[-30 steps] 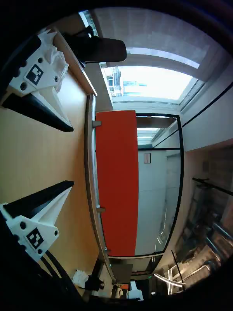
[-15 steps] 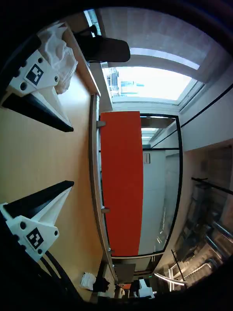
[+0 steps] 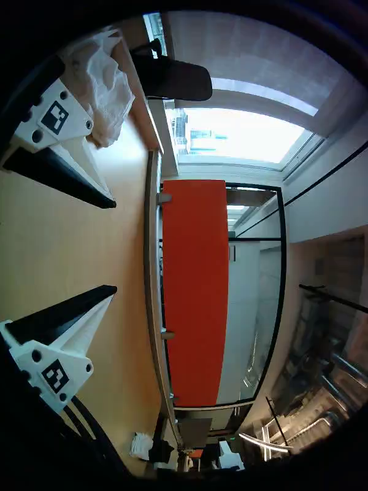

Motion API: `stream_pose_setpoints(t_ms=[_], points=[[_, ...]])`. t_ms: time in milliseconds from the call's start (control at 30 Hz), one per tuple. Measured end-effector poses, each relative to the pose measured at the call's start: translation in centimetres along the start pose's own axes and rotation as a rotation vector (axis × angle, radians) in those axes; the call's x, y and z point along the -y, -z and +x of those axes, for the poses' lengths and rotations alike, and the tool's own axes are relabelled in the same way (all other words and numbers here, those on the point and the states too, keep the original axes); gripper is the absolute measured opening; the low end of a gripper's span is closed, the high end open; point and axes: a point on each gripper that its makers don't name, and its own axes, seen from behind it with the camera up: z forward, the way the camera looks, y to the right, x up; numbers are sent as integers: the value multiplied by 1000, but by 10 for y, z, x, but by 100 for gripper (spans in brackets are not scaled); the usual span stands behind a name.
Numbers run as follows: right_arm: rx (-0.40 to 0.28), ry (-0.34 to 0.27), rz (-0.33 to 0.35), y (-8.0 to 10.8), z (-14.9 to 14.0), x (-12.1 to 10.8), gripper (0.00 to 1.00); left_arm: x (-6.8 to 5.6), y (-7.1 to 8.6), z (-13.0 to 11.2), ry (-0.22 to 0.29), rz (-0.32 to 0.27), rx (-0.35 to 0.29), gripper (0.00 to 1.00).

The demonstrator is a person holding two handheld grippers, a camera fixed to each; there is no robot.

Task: Fold towel

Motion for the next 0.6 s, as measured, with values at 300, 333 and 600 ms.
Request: stream_pose_setpoints(t_ms=[300,333,600], points=[[-8,0,-1,1,-1,1,100,3,1,1,9,8,-16,93],[-8,1,-2,2,0,1,99,3,1,2,7,8,-18,93],[-11,-4,-8,8,4,-2,99,2,3,3,2,-1,-22,93]])
